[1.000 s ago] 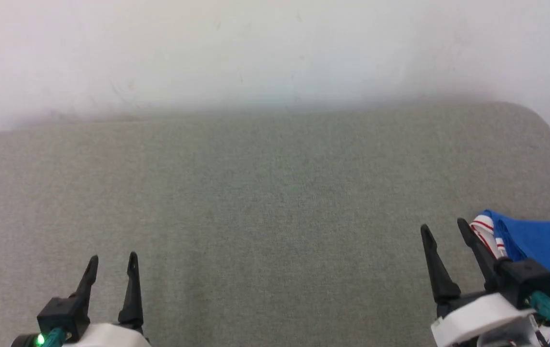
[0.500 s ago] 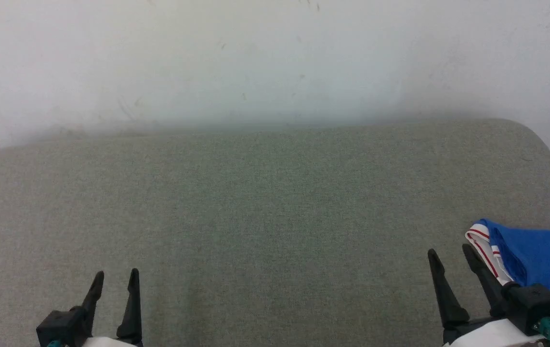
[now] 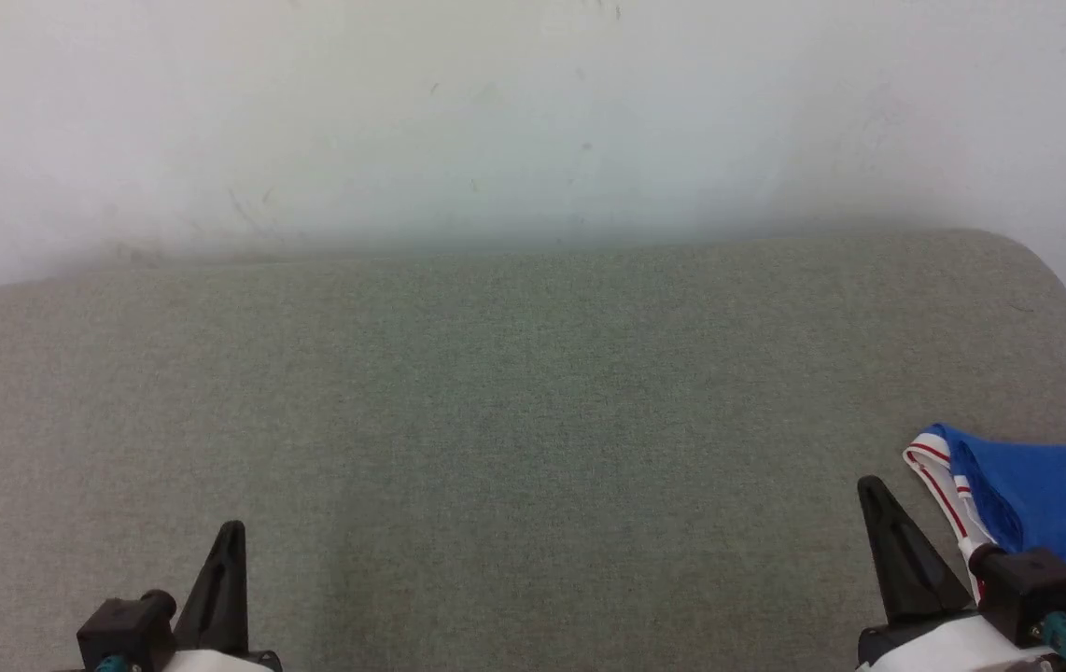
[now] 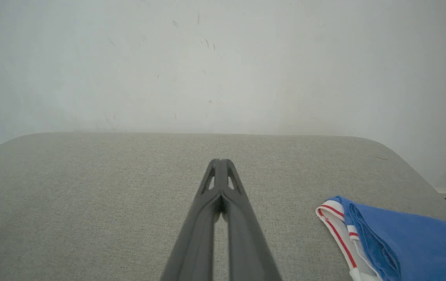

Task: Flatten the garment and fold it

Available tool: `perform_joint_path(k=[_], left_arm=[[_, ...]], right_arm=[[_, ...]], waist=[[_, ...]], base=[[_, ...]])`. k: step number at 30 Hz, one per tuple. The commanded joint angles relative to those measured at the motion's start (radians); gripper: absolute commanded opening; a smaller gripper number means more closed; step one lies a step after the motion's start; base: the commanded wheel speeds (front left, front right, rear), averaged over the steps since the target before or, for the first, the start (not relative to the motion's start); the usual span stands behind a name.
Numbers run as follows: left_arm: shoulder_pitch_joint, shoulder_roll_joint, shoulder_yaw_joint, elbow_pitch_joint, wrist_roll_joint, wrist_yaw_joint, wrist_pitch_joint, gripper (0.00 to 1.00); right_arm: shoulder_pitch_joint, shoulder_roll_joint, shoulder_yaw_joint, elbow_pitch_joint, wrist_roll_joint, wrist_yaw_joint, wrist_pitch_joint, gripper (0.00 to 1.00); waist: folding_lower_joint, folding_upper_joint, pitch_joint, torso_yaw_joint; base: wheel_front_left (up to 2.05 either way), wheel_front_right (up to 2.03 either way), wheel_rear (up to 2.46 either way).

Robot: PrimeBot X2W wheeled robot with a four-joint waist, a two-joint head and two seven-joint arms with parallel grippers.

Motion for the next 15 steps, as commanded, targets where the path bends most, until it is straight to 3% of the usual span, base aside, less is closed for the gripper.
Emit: perform_joint_path(k=[1, 15], left_arm=[[-0.009, -0.011, 0.009, -0.003, 0.018, -0.011, 0.007, 0.0], [-0.025, -0.049, 0.036, -0.007, 0.074, -0.033, 0.036, 0.0]], right_arm=[[-0.011, 0.0, -0.002, 0.005, -0.007, 0.0, 0.004, 0.0], [-0.033, 0.001, -0.005, 0.018, -0.022, 0.0, 0.012, 0.0]], waist=[[0.0, 0.0, 0.001, 0.0], [0.0, 0.0, 0.005, 0.004]], base=[[0.0, 0.0, 0.0], [0.0, 0.0, 0.0]])
